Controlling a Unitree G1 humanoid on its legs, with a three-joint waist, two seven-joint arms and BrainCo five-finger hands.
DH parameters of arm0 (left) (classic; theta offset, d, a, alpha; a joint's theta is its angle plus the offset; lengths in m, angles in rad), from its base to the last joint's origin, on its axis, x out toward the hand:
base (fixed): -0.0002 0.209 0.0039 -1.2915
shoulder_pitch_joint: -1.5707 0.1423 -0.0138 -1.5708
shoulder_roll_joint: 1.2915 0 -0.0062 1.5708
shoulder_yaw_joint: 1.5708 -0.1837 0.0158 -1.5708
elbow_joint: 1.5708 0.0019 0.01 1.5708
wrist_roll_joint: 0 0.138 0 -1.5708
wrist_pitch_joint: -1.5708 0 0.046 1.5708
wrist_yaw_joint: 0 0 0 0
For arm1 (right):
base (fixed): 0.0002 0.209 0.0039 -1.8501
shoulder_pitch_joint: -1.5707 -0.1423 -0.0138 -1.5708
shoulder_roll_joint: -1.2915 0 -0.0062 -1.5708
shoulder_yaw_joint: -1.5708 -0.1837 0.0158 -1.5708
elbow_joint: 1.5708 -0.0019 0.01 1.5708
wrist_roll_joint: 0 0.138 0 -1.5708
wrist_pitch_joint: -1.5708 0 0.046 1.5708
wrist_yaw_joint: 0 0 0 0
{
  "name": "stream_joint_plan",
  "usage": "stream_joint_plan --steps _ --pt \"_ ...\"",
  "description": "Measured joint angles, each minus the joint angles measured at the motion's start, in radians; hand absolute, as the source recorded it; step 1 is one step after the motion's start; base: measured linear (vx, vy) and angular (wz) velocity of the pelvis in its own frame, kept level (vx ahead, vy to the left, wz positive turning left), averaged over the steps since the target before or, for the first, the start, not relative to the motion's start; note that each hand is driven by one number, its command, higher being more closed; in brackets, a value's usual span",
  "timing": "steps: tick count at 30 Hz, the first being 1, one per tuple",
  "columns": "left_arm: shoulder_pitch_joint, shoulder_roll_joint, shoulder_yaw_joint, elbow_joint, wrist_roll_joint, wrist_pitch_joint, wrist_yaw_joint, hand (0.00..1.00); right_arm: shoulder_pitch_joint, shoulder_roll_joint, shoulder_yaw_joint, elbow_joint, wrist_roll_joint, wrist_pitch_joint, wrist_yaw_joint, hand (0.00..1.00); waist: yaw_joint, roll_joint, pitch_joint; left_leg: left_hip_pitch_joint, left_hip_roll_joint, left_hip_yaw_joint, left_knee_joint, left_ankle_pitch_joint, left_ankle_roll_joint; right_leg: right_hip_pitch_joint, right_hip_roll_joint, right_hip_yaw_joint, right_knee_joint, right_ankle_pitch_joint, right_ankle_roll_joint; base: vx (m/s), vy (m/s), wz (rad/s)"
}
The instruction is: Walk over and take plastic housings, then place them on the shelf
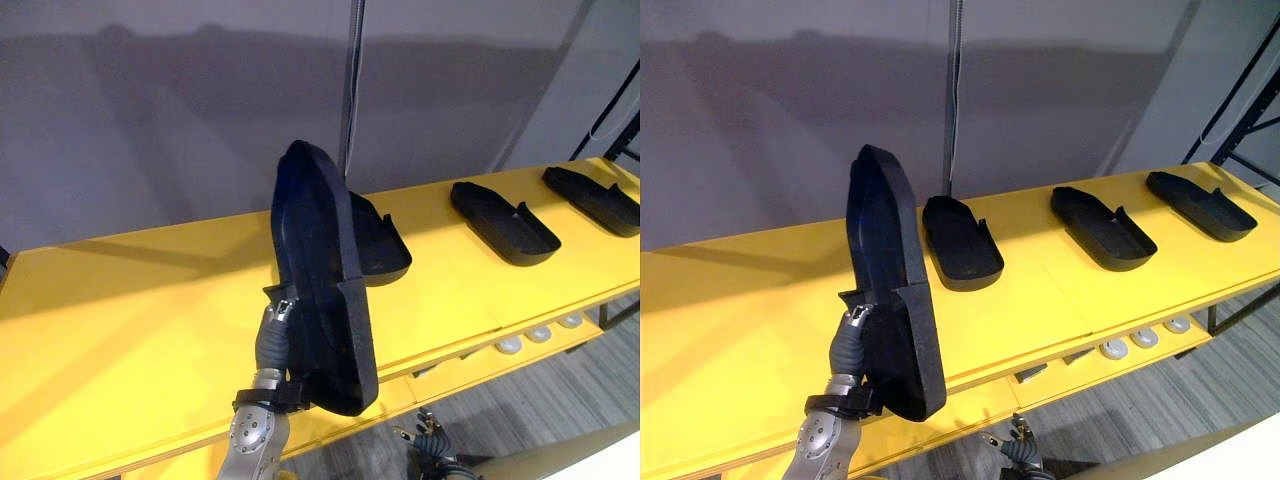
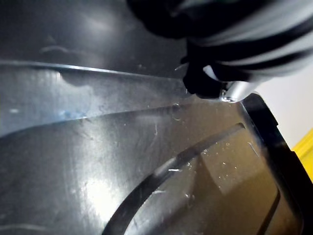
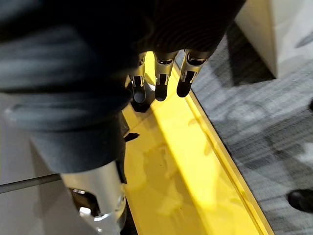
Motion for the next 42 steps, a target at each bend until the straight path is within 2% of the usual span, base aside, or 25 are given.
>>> stream_joint_plan --steps 4,7,10,11,12,13,14,15,17,18,19,20,21,22,24,26,29,30,31,32,33,34,35,37,42 --pt "0.002 0.001 0.001 -0.001 0.001 0.000 0.001 1.00 0.002 0.003 -0.011 -0.001 0.007 0.000 -0.003 0.00 0.003 -0.002 -0.005 0.025 0.001 -0.013 -0.015 0.008 -0.011 0.042 0.012 -0.008 -0.029 0.021 -0.001 0.05 -0.012 0.23" --pt "0.002 0.002 0.002 -0.005 0.019 0.000 0.004 1.00 -0.002 0.002 -0.010 -0.004 0.007 0.000 -0.010 0.00 0.003 -0.008 -0.002 0.005 -0.006 -0.041 -0.017 0.034 -0.030 0.047 0.012 -0.067 -0.027 0.026 -0.007 -0.03 -0.050 0.59" --pt "0.005 0.002 0.030 -0.030 0.020 0.000 0.016 1.00 -0.038 -0.002 -0.010 -0.003 0.007 0.000 -0.016 0.00 0.004 -0.006 0.013 -0.029 0.007 0.005 -0.021 0.077 -0.051 0.042 0.010 -0.106 -0.025 0.027 -0.009 -0.13 -0.059 0.46" --pt "0.005 -0.001 0.055 -0.046 0.020 0.000 0.024 1.00 -0.053 -0.002 -0.012 -0.005 0.006 -0.001 -0.020 0.00 0.007 -0.017 0.021 -0.029 0.039 0.080 -0.030 0.058 -0.038 0.033 0.000 -0.109 -0.033 0.031 -0.016 -0.12 -0.056 0.07" --pt "0.004 -0.008 0.079 -0.059 0.020 -0.003 0.028 1.00 -0.080 -0.011 -0.010 -0.007 0.006 -0.001 -0.023 0.00 0.004 -0.003 0.035 -0.052 0.124 0.188 0.083 0.008 -0.030 0.034 0.005 -0.115 -0.034 0.030 -0.019 -0.09 -0.052 0.01" --pt "0.003 -0.011 0.089 -0.059 0.020 -0.004 0.031 1.00 -0.084 -0.019 -0.010 -0.010 0.006 -0.001 -0.026 0.00 0.002 0.001 0.037 -0.054 0.166 0.217 0.128 -0.008 -0.044 0.035 0.004 -0.116 -0.033 0.030 -0.019 -0.07 -0.012 0.05" --pt "0.004 -0.016 0.100 -0.058 0.020 -0.004 0.037 1.00 -0.086 -0.032 -0.010 -0.012 0.005 -0.001 -0.029 0.00 -0.005 0.003 0.035 -0.045 0.238 0.241 0.177 -0.019 -0.062 0.037 -0.011 -0.130 -0.031 0.030 -0.019 -0.07 0.065 0.12" --pt "0.004 -0.016 0.099 -0.056 0.019 -0.005 0.040 1.00 -0.081 -0.039 -0.011 -0.009 0.004 -0.002 -0.030 0.00 -0.011 0.001 0.033 -0.032 0.267 0.243 0.182 -0.019 -0.061 0.035 -0.023 -0.139 -0.036 0.031 -0.019 -0.11 0.163 0.23" --pt "0.000 -0.014 0.096 -0.044 0.018 -0.017 0.046 1.00 -0.076 -0.062 -0.013 0.037 0.000 -0.001 -0.035 0.00 -0.030 0.019 0.016 0.004 0.353 0.241 0.113 -0.015 -0.066 0.035 -0.047 -0.162 -0.069 0.051 0.019 -0.09 0.340 0.35" --pt "-0.011 -0.017 0.085 -0.013 0.017 -0.025 0.049 1.00 -0.074 -0.078 -0.013 0.070 -0.013 0.001 -0.037 0.00 -0.040 0.043 0.001 0.037 0.374 0.236 0.027 0.011 -0.064 0.034 -0.058 -0.174 -0.088 0.070 0.052 -0.01 0.427 0.59" --pt "-0.028 -0.013 0.077 0.023 0.017 -0.025 0.050 1.00 -0.082 -0.087 -0.017 0.108 -0.020 0.002 -0.038 0.00 -0.055 0.063 -0.015 0.051 0.355 0.231 -0.053 0.018 -0.186 0.035 -0.076 -0.190 -0.109 0.094 0.082 0.04 0.405 0.55" --pt "-0.040 -0.002 0.079 0.045 0.017 -0.024 0.050 1.00 -0.093 -0.071 -0.020 0.132 -0.021 0.005 -0.039 0.00 -0.058 0.036 -0.006 0.049 0.321 0.233 -0.052 0.025 -0.169 0.039 -0.104 -0.188 -0.123 0.116 0.078 0.05 0.489 0.38" --pt "-0.044 0.007 0.091 0.074 0.013 -0.022 0.069 1.00 -0.100 -0.045 -0.006 0.146 -0.023 0.007 -0.034 0.00 -0.051 0.028 0.000 0.039 0.299 0.235 -0.045 0.022 -0.154 0.040 -0.117 -0.192 -0.149 0.185 0.071 0.03 0.470 0.13" --pt "-0.044 0.011 0.092 0.082 0.012 -0.022 0.075 1.00 -0.102 -0.034 -0.007 0.150 -0.026 0.007 -0.034 0.00 -0.050 0.028 0.001 0.033 0.296 0.234 -0.034 0.018 -0.146 0.043 -0.118 -0.193 -0.157 0.210 0.070 0.01 0.509 0.15" --pt "-0.044 0.035 0.092 0.095 0.002 -0.021 0.082 1.00 -0.109 0.007 -0.005 0.155 -0.033 0.007 -0.032 0.00 -0.042 0.025 0.009 0.010 0.291 0.232 0.042 -0.005 -0.111 0.051 -0.129 -0.193 -0.146 0.301 0.070 0.00 0.345 0.14" --pt "-0.044 0.040 0.090 0.079 0.000 -0.022 0.082 1.00 -0.108 0.014 0.011 0.130 -0.040 0.008 -0.029 0.00 -0.020 0.020 0.013 0.003 0.287 0.242 0.080 -0.031 -0.092 0.034 -0.142 -0.192 -0.110 0.324 0.068 -0.05 0.264 -0.04" --pt "-0.043 0.039 0.088 0.053 0.002 -0.022 0.077 1.00 -0.105 0.011 0.029 0.084 -0.042 0.008 -0.021 0.00 -0.016 0.012 0.019 -0.042 0.266 0.246 0.146 -0.093 -0.055 -0.014 -0.170 -0.175 -0.045 0.326 0.065 -0.11 0.237 -0.02" --pt "-0.040 0.039 0.090 0.054 0.006 -0.020 0.073 1.00 -0.103 0.013 0.030 0.080 -0.041 0.008 -0.016 0.00 -0.003 0.010 0.024 -0.039 0.255 0.260 0.148 -0.107 -0.031 -0.028 -0.168 -0.125 -0.017 0.274 0.074 -0.14 0.211 -0.07" --pt "-0.041 0.038 0.092 0.056 0.008 -0.020 0.073 1.00 -0.098 0.018 0.030 0.079 -0.041 0.009 -0.015 0.00 -0.001 0.007 0.028 -0.037 0.249 0.253 0.148 -0.105 -0.028 -0.036 -0.140 -0.074 0.043 0.201 0.089 -0.16 0.140 0.26" --pt "-0.041 0.032 0.089 0.057 0.019 -0.018 0.072 1.00 -0.073 0.019 0.033 0.077 -0.039 0.008 -0.009 0.00 -0.012 -0.015 0.026 -0.031 0.220 0.222 0.132 -0.093 -0.016 -0.042 -0.059 0.014 0.140 0.078 0.093 -0.11 0.029 0.62" --pt "-0.041 0.020 0.088 0.058 0.023 -0.018 0.070 1.00 -0.050 0.011 0.028 0.078 -0.037 0.008 -0.010 0.00 -0.010 -0.033 0.019 -0.029 0.177 0.213 0.112 -0.080 -0.005 -0.046 0.005 0.072 0.177 -0.018 0.070 -0.09 -0.010 0.65" --pt "-0.041 0.013 0.088 0.058 0.024 -0.018 0.070 1.00 -0.043 0.004 0.028 0.078 -0.037 0.008 -0.010 0.00 -0.009 -0.031 0.020 -0.030 0.164 0.211 0.109 -0.076 -0.002 -0.049 0.027 0.093 0.174 -0.049 0.049 -0.04 -0.042 0.43" --pt "-0.042 0.007 0.088 0.058 0.031 -0.019 0.070 1.00 -0.033 -0.002 0.028 0.078 -0.030 0.008 -0.011 0.00 -0.009 -0.027 0.020 -0.037 0.141 0.206 0.108 -0.070 -0.002 -0.043 0.050 0.124 0.141 -0.086 -0.004 -0.04 -0.039 0.39" --pt "-0.044 0.000 0.087 0.069 0.050 -0.017 0.068 1.00 -0.021 0.001 0.029 0.081 -0.019 0.008 -0.011 0.00 -0.027 -0.018 0.020 -0.054 0.125 0.167 0.119 -0.060 -0.013 -0.003 0.051 0.102 0.082 -0.097 -0.012 -0.04 -0.053 0.58" --pt "-0.046 -0.002 0.081 0.072 0.079 -0.009 0.049 1.00 -0.018 0.008 0.025 0.081 -0.015 0.008 -0.011 0.00 -0.022 -0.023 0.014 -0.064 0.129 0.107 0.121 -0.045 -0.032 0.053 0.083 0.052 0.032 -0.075 -0.033 0.01 -0.062 0.37"
